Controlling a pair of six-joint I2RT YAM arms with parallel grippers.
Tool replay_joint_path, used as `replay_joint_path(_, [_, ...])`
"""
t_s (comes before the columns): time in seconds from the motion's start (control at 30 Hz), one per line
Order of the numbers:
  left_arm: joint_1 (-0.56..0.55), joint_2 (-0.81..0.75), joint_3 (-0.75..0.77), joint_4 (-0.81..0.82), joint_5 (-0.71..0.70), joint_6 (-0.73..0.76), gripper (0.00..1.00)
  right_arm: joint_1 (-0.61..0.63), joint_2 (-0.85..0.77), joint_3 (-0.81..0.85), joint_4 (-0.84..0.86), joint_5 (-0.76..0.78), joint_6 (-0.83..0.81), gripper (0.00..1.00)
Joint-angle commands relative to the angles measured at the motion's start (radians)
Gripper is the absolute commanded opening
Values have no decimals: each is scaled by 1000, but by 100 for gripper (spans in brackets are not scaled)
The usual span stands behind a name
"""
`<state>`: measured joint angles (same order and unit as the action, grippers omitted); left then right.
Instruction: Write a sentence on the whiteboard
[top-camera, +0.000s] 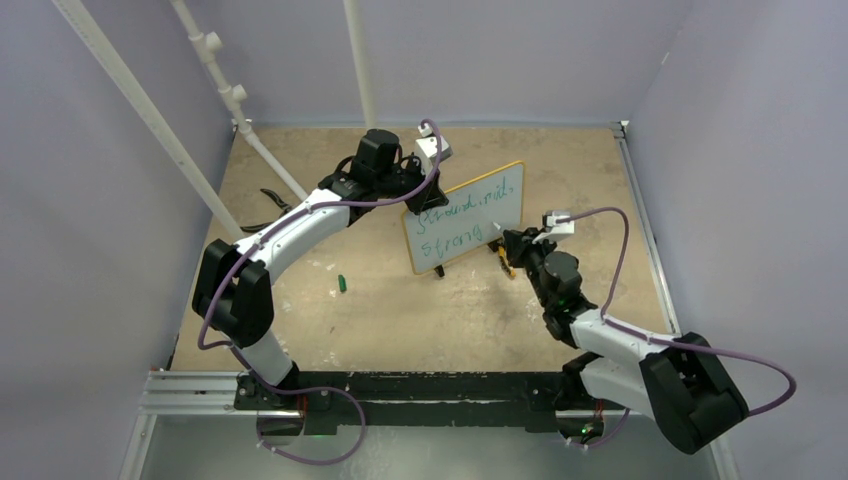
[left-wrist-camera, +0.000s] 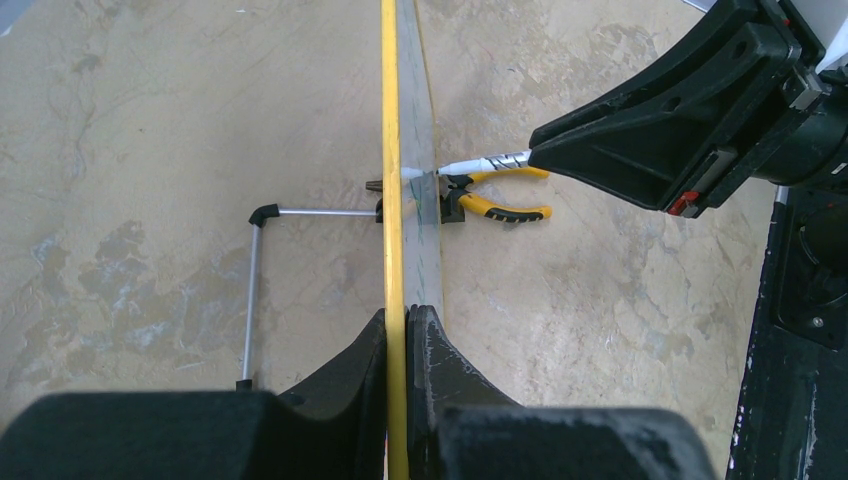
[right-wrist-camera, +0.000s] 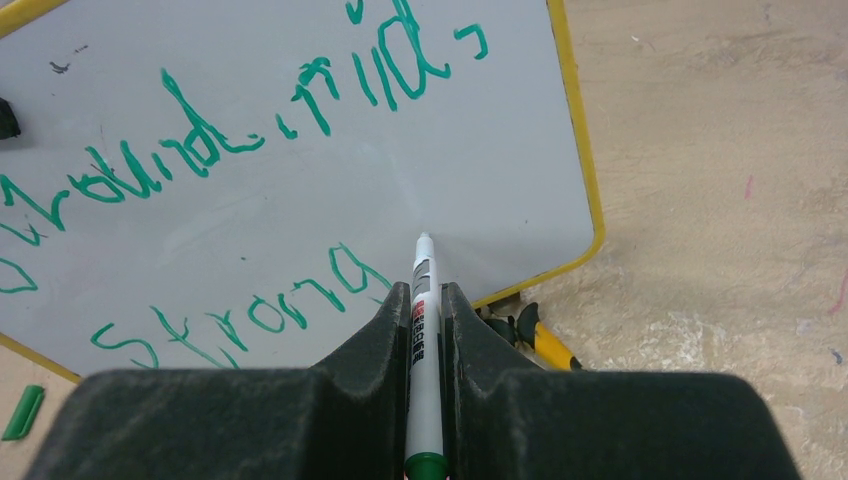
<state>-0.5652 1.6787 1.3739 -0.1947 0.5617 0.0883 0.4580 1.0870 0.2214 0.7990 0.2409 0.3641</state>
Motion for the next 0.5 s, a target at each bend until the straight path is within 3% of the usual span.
replay_joint_path(0.0, [4,16,-33,-51,-19,41,0,-3,22,34,63,-19,-19,0])
replay_joint_path(0.47, [4,9,-34,-51,-22,44,0,-2,80,70,67,-68,-73,0])
